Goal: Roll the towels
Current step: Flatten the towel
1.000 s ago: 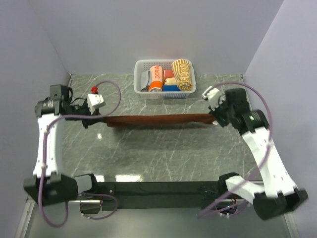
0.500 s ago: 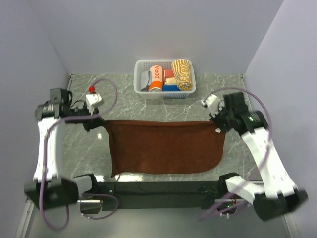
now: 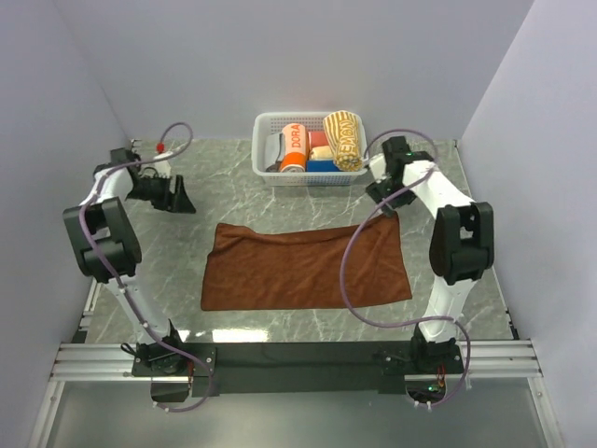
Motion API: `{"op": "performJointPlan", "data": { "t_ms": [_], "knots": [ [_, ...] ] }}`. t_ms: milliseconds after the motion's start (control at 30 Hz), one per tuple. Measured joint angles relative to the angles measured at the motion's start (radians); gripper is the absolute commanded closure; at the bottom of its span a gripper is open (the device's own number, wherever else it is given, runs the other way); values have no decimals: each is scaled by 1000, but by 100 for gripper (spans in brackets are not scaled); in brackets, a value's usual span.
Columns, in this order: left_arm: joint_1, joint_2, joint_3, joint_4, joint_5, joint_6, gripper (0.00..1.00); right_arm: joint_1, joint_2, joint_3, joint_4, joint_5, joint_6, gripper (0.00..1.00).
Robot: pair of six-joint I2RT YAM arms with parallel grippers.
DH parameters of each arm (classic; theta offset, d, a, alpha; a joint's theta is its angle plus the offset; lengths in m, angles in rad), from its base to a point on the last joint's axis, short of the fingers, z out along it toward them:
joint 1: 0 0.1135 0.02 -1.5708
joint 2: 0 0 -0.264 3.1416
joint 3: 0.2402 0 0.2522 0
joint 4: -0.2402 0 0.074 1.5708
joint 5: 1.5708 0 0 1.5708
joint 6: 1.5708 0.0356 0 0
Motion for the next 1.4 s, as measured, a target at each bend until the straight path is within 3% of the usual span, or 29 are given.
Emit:
{"op": "performJointPlan", "data": {
  "t_ms": [67, 133, 233, 267, 367, 500, 867, 1400],
  "knots": [
    [31, -11, 1, 1, -9, -18, 35, -41, -22, 17, -16, 1, 19, 24],
    [50, -45, -2, 4, -18, -29, 44, -75, -67, 26, -34, -2, 35, 31],
    [25, -122, -40, 21, -18, -43, 50, -92, -129, 29, -77, -38, 58, 49],
    [3, -144, -61, 33, -21, -55, 52, -90, -146, 28, -98, -63, 66, 60],
    [-68, -167, -108, 72, -33, -112, 60, -81, -154, 13, -127, -121, 100, 74],
    [-140, -125, -119, 104, -33, -182, 69, -76, -106, -4, -147, -161, 144, 77],
    [-174, 35, -109, 116, -27, -294, 75, -84, 109, 82, -134, -186, 253, 79],
    [-218, 136, -40, 113, -43, -325, 81, -84, 174, 124, -102, -182, 313, 87]
  ]
}}
